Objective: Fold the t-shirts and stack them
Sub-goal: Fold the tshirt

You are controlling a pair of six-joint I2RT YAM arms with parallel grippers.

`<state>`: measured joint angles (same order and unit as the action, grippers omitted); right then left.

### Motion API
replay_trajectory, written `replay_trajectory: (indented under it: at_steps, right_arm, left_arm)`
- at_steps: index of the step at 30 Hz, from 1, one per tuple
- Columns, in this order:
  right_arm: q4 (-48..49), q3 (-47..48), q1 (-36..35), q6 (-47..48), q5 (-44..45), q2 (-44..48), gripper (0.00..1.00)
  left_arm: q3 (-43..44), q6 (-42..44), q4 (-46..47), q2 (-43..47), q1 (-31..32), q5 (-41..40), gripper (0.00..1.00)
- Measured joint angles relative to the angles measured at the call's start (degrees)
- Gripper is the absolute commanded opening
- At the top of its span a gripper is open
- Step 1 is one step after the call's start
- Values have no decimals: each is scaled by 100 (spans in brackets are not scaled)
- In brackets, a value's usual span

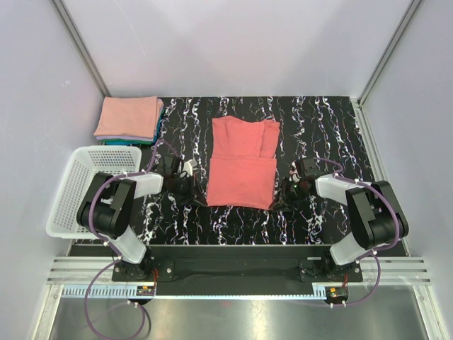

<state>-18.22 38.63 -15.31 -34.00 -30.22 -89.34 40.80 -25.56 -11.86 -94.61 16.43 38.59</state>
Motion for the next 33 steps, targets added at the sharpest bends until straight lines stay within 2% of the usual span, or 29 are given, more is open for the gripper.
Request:
replay_trajectory:
  at_steps: [2,4,9,13,24,33]
  right_arm:
    - [-7,0,-2,48,116,0,9]
    - [-9,2,-2,81,186,0,0]
    - [-105,7,-4,118,262,79,0]
    - [-328,7,-4,127,304,426,0]
    - [-1043,-85,-9,66,313,1843,0]
    - [-1676,330,-9,-37,374,2354,0]
  left_arm:
    - [0,0,0,0,0,0,0]
    - [2,0,-4,0,0,0,0]
    - [37,-22,-92,0,2,-13,0]
    - [153,-24,-529,131,13,-192,0]
    - [321,-216,-1266,1628,17,-374,0]
    - [846,-396,-1639,1814,20,-435,0]
